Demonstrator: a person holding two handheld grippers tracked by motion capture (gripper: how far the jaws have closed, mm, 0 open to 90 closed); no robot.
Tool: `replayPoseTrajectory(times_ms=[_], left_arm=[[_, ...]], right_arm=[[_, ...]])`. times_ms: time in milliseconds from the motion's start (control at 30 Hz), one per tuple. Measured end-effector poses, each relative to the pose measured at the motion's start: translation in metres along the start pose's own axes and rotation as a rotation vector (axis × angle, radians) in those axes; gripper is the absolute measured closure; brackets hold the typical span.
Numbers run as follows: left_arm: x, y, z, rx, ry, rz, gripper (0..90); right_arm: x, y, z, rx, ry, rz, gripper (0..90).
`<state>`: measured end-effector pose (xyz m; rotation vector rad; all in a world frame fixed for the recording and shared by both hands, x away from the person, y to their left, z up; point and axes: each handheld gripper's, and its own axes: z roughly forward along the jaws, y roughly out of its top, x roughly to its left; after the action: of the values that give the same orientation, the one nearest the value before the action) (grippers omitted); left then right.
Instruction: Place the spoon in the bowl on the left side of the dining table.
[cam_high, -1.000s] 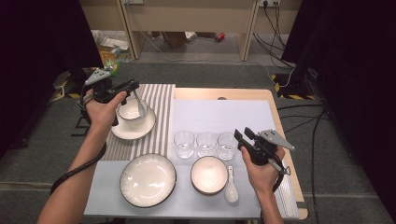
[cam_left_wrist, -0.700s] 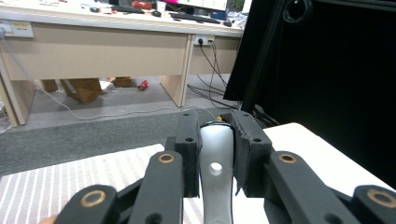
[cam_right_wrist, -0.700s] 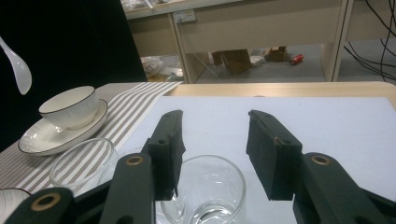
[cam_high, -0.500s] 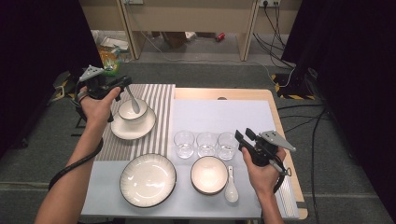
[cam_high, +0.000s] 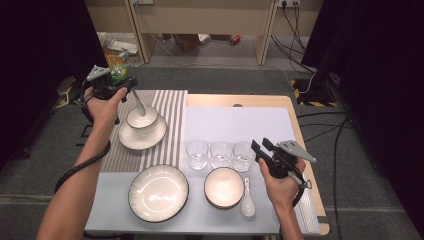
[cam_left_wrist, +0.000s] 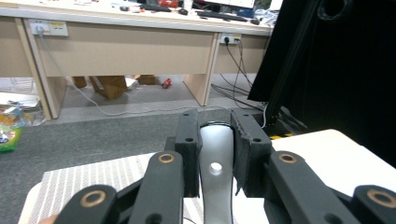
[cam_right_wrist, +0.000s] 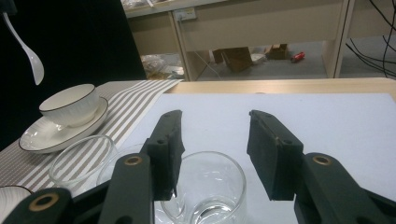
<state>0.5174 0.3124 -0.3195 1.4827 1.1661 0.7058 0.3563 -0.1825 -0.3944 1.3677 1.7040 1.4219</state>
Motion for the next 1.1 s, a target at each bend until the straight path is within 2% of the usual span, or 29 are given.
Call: replayPoseTrajectory(times_ms=[200,367,900,1100], left_arm=[[0.013,-0.007,0.014,0.019,0.026,-0.006,73.1],[0.019,-0.015,0.028,0.04,0.039,0.006,73.1],[0.024,-0.033,0.061,0.113,0.068,0.041,73.1],[0.022,-0.039,0.07,0.147,0.076,0.056,73.0]], right_arm=[[-0.001,0.0,0.001,0.005,-0.004,-0.001,55.3],[-0.003,-0.001,0.001,0.006,-0.003,0.001,55.3],[-0.005,-0.003,0.002,0.015,-0.002,0.013,55.3],[-0.005,-0.003,0.002,0.022,-0.002,0.017,55.3]])
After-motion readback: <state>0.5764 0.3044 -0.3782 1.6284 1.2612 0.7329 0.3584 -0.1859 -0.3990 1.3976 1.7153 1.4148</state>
